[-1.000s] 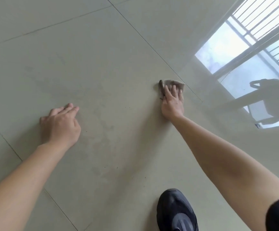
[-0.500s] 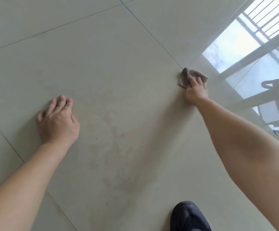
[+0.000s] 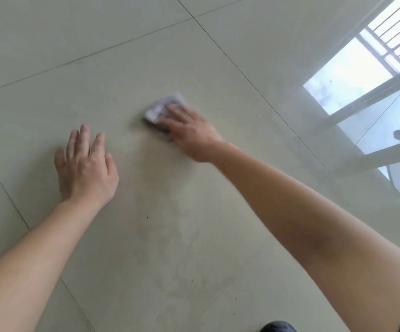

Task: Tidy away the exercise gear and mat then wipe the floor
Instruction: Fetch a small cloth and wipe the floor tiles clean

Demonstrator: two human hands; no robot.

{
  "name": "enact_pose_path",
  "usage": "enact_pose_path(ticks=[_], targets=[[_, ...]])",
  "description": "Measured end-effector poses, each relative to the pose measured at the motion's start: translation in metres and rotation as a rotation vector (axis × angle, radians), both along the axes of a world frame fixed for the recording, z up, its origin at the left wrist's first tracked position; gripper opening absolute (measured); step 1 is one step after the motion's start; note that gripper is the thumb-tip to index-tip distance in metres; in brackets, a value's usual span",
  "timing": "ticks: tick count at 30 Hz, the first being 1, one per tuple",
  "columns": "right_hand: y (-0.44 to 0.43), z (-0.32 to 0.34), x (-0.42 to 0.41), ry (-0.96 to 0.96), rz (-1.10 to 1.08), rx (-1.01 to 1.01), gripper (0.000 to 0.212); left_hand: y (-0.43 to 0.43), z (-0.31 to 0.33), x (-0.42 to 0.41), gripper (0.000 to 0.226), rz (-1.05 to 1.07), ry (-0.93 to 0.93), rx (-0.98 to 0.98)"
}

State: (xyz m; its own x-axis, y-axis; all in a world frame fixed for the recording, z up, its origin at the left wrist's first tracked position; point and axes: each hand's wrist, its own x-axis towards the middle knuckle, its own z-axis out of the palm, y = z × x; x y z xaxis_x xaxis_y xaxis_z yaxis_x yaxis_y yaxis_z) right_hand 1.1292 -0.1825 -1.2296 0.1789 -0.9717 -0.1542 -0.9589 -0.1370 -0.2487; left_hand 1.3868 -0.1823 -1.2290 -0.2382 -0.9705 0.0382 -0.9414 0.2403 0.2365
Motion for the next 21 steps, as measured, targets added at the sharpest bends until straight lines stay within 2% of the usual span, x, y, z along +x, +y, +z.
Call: enact_pose_path(ticks=[4,6,8,9,11,14,16,19,21], targets=[[0.007,0.002,-0.135,0.055,-0.719,0.051,0.054,-0.025,-0.002,-0.005,0.060,0.003,-0.075,0.102],[0.011,0.003,-0.169,0.077,-0.925,0.118,0.054,-0.039,-0.005,-0.010,0.065,0.019,-0.089,0.124],[-0.006,0.002,-0.162,0.072,-1.011,0.130,0.055,-0.052,-0.009,-0.016,0.069,0.056,-0.086,0.174],[-0.020,0.001,-0.146,0.072,-0.999,0.112,0.055,-0.057,-0.011,-0.019,0.069,0.075,-0.073,0.200],[-0.054,0.001,-0.097,0.047,-0.809,0.055,0.057,-0.060,-0.016,-0.025,0.069,0.099,-0.061,0.216],[-0.097,0.004,0.004,-0.015,-0.328,0.002,0.054,-0.055,-0.027,-0.027,0.067,0.093,-0.084,0.130],[-0.111,0.005,0.059,0.026,-0.040,0.027,0.053,-0.053,-0.030,-0.027,0.070,0.097,-0.067,0.083],[-0.126,-0.001,0.060,0.028,0.189,0.017,0.051,-0.053,-0.030,-0.028,0.073,0.097,-0.077,0.073],[-0.135,-0.005,0.014,0.001,0.132,-0.082,0.049,-0.053,-0.029,-0.028,0.072,0.101,-0.079,0.062]])
